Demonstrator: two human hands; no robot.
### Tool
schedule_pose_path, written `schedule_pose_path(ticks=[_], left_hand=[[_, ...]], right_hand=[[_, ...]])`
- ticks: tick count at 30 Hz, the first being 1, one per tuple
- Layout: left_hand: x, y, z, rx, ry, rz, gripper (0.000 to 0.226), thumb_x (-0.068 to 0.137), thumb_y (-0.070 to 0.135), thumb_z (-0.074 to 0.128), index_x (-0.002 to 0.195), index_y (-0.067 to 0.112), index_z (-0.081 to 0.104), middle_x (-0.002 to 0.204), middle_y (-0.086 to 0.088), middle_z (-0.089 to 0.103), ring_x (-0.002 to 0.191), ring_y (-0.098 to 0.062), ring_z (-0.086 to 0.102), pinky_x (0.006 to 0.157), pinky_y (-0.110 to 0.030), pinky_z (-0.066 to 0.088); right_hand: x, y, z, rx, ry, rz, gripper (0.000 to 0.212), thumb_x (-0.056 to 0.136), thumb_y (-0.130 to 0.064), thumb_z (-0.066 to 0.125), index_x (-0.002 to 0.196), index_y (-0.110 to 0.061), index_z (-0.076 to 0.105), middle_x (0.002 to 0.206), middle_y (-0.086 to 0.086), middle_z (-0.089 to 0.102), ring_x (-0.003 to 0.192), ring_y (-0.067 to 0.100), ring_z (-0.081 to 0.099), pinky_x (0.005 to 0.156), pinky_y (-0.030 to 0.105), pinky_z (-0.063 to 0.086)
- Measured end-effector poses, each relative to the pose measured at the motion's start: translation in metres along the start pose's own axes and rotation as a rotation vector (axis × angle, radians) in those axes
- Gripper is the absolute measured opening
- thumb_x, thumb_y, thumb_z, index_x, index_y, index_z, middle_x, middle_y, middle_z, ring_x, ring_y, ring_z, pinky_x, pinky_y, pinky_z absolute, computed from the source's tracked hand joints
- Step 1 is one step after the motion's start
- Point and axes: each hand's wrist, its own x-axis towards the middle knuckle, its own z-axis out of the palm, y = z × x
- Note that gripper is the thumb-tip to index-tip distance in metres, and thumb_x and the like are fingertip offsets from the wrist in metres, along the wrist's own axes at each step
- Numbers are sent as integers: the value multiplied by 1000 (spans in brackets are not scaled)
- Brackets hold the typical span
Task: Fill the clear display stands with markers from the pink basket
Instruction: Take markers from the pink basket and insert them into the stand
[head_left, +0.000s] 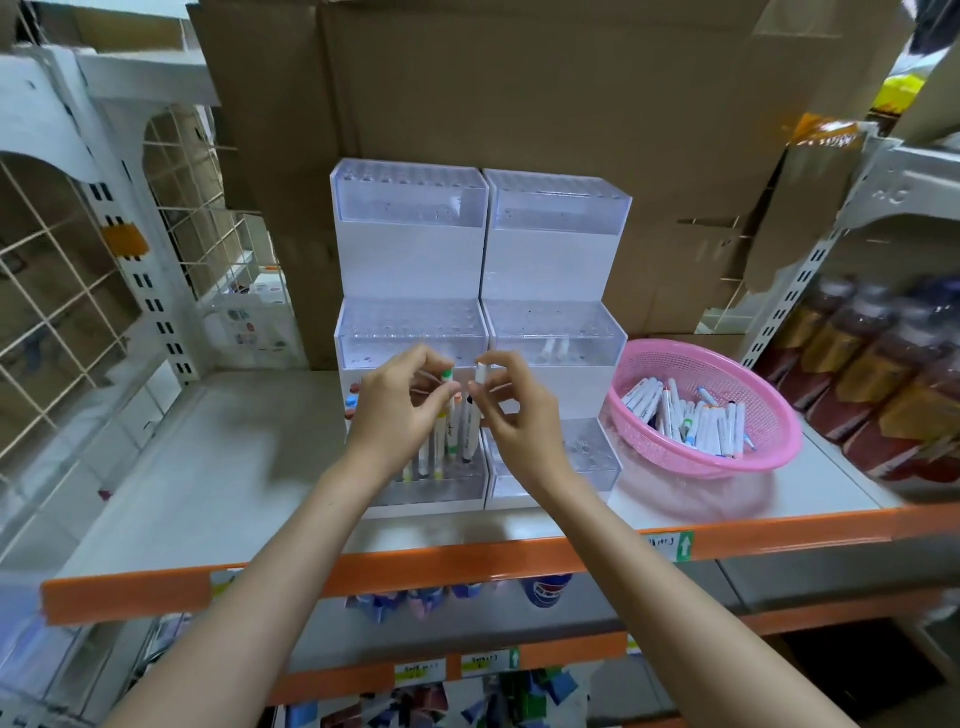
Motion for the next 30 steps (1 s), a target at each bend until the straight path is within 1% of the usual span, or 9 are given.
schedule_pose_path(ticks=[4,10,13,17,21,22,25,27,30], left_hand=[[-1,-1,0,23,-28,19,11,80,9,74,87,10,65,80,2,68,75,-8,67,72,-30,57],[-1,2,-1,29,-42,70,11,77,7,76,87,7,70,76,7,66,73,-6,65,68,-14,50],[0,5,0,3,-69,43,11,78,6,75,87,8,70,79,10,67,76,3,64,72,-8,48],[1,10,2,-43,-116,-28,14,81,6,73,85,18,66,81,15,66,82,7,64,74,-8,49],[3,7,0,44,-133,-11,10,83,8,71,90,12,65,82,7,68,79,-1,64,74,-16,51],[3,6,0,76,-145,8,10,82,8,71,89,11,64,82,4,69,77,-4,63,72,-16,50],[0,4,1,151,-166,123,14,77,4,76,83,9,65,76,7,62,68,4,53,67,-3,38],[-2,2,1,176,-172,179,16,73,1,78,81,8,66,75,10,55,67,7,49,68,-1,35],[-3,-2,3,193,-166,215,18,70,0,79,80,7,66,76,9,54,65,2,48,69,-2,36]], right_hand=[[0,-1,2,-19,11,-20,18,91,-19,63,107,-26,55,79,5,62,69,17,62,54,48,53],[-4,2,4,-16,19,-15,18,91,-19,65,108,-23,58,82,3,62,71,15,60,57,47,53],[-4,2,4,-16,27,-15,19,91,-16,65,107,-24,58,81,1,61,70,13,59,58,46,53],[-5,4,4,-22,33,-23,20,91,-18,64,109,-23,58,80,0,61,69,14,59,57,46,53],[-6,5,4,-23,39,-20,18,92,-22,64,109,-20,59,80,1,61,71,17,60,59,47,54],[-6,5,4,-23,37,-18,18,92,-22,64,109,-20,59,80,2,62,71,17,60,59,47,54],[-6,6,4,-23,18,-13,19,92,-21,64,109,-22,58,82,4,62,71,17,61,59,47,53],[-6,6,3,-33,17,-20,19,92,-21,63,110,-20,58,82,4,62,70,16,61,60,46,53],[-7,3,2,-27,26,-25,19,91,-22,62,109,-17,59,82,1,62,71,13,61,62,46,54]])
